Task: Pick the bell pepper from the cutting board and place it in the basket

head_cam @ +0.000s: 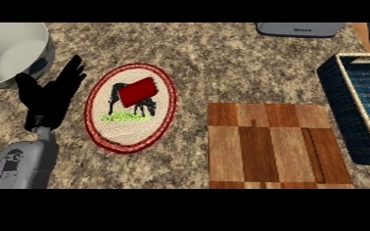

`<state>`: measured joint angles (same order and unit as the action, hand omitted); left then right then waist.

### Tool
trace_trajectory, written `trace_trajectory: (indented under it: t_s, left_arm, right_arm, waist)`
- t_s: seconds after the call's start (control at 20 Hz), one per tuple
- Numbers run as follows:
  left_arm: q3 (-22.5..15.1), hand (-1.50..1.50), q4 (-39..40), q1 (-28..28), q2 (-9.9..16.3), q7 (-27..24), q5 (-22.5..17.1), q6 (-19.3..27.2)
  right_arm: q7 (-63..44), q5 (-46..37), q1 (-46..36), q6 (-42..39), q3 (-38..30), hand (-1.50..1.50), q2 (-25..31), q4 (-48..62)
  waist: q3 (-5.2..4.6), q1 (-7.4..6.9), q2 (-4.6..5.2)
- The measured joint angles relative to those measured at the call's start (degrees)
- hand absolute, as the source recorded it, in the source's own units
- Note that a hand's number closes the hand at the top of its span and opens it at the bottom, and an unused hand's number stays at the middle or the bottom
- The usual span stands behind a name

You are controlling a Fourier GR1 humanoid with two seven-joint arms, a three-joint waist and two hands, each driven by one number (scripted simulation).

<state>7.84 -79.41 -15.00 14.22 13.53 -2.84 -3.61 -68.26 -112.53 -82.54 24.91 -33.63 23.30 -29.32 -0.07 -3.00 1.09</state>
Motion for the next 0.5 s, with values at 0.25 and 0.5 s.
trace_trajectory:
  t_s: [0.25, 0.5]
  left_arm:
    - [0.61, 0.00, 0.26, 0.43, 0.21, -0.15, -0.11, 0.05]
    - [0.83, 0.00, -0.20, 1.09, 0.31, 0.28, 0.18, 0.46]
  right_arm:
    - [1.06, -0.41, 3.06, 0.69, -1.83, 1.50, 0.39, -0.65]
    - [2.66, 0.61, 7.54, 2.69, -3.57, 1.50, -0.50, -3.54]
  waist:
    - [0.04, 1.18, -0.44]
    - [0.06, 2.02, -0.80]
